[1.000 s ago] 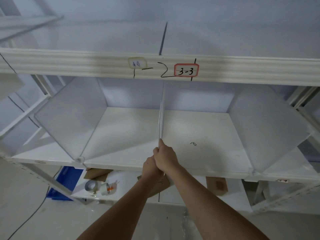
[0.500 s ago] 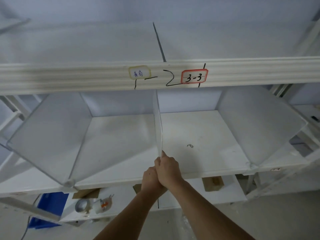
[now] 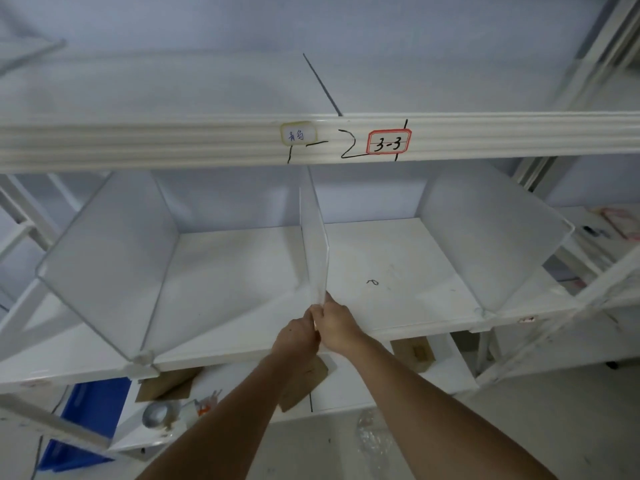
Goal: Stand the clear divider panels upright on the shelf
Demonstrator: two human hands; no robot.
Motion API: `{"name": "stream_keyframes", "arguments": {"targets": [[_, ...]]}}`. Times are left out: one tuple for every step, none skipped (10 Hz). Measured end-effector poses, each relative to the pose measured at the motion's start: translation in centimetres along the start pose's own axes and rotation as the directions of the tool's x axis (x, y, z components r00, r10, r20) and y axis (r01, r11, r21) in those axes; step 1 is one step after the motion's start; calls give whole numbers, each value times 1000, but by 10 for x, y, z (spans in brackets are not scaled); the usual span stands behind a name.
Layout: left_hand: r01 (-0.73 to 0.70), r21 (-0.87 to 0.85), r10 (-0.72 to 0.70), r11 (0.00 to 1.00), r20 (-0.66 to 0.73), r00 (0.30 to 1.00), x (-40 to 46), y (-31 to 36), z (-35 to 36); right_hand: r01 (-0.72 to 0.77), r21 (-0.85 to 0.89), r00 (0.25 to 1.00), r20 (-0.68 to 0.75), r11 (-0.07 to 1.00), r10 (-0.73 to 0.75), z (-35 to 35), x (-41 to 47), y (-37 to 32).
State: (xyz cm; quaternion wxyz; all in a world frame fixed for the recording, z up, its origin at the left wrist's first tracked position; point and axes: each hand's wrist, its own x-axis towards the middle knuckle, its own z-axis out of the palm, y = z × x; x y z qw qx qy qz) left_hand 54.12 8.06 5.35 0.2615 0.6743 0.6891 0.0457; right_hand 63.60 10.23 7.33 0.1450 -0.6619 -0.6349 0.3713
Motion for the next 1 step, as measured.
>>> {"name": "stream_keyframes", "arguments": {"targets": [[-18,4,19,1000,-58,998,-26,-21,2,14,-28,993,118,999,-11,-1,-22,28]]}}
